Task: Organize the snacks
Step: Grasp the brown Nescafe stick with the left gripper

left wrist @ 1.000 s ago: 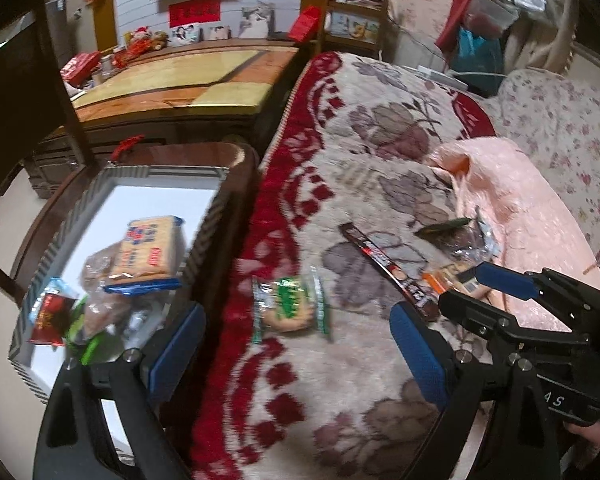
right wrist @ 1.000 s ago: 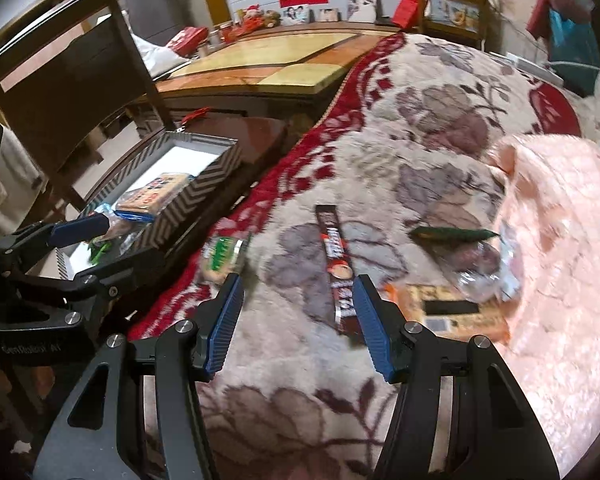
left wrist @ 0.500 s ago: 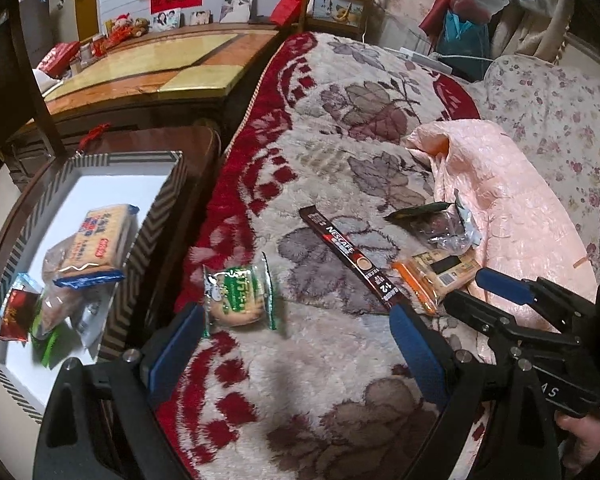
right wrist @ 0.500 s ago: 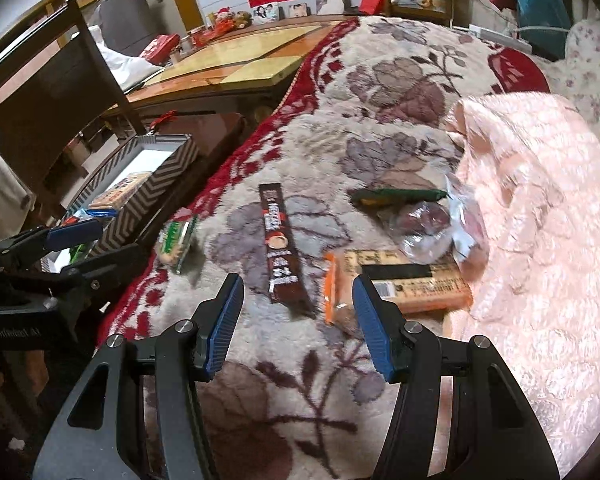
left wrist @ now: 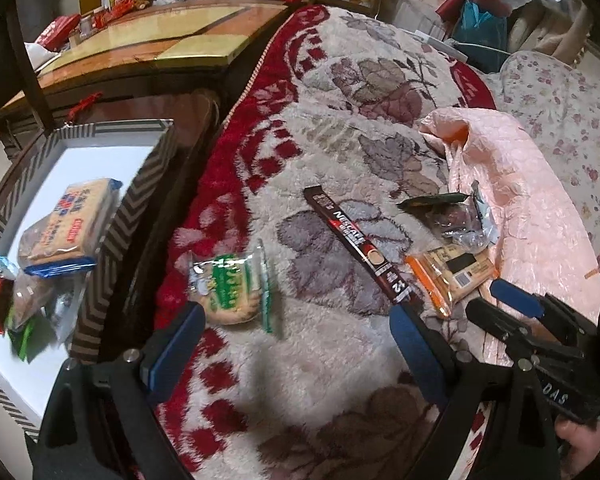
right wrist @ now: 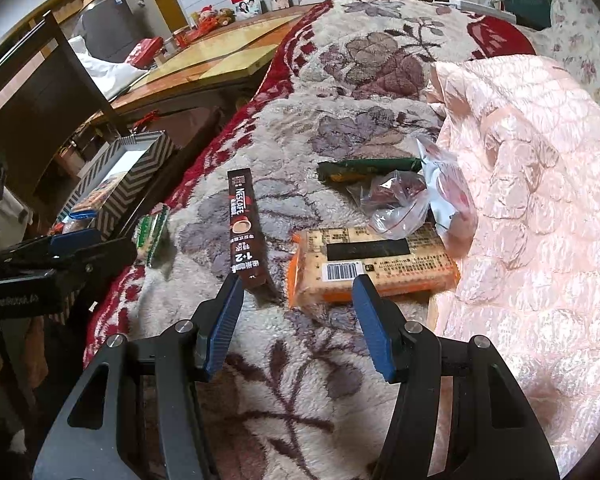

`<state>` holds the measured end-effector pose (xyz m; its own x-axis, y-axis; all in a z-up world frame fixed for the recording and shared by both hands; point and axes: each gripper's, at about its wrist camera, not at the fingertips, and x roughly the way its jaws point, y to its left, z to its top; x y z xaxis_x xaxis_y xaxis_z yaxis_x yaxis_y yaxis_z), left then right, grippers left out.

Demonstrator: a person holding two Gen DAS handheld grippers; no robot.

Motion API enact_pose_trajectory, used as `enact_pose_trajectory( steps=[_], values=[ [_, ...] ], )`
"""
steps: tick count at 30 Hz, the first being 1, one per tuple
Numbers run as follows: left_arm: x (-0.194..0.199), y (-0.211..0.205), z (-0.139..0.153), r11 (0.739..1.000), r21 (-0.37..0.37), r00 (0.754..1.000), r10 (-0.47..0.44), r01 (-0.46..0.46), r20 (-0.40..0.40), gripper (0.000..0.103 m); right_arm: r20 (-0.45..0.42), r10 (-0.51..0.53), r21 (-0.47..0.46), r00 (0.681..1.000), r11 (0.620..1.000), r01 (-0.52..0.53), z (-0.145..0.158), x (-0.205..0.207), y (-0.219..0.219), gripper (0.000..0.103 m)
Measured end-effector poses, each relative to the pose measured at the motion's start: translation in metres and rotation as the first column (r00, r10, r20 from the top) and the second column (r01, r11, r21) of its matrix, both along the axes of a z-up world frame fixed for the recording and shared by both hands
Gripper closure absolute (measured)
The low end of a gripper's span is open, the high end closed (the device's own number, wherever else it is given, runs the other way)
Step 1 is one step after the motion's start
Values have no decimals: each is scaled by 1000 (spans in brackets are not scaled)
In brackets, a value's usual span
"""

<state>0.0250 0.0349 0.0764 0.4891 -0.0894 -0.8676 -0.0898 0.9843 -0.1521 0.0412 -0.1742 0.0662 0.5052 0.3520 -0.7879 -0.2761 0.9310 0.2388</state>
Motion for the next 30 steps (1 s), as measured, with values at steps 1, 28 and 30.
enact_pose_trajectory(
  steps=[1, 28, 30],
  values=[
    [4, -3, -1, 1000, -9, 1000, -2, 2, -7, 8, 0, -2, 1, 1000, 1000, 2, 0, 0, -1, 46],
    [85, -51, -55, 1000, -14, 984, 0, -3, -178, 8, -44, -28, -33, 999, 999, 26, -11, 22, -29, 37],
    [79, -52, -53, 1000, -3, 986, -24, 24, -164, 8, -50, -40, -22, 998, 999, 39, -12, 23, -33, 37]
  ],
)
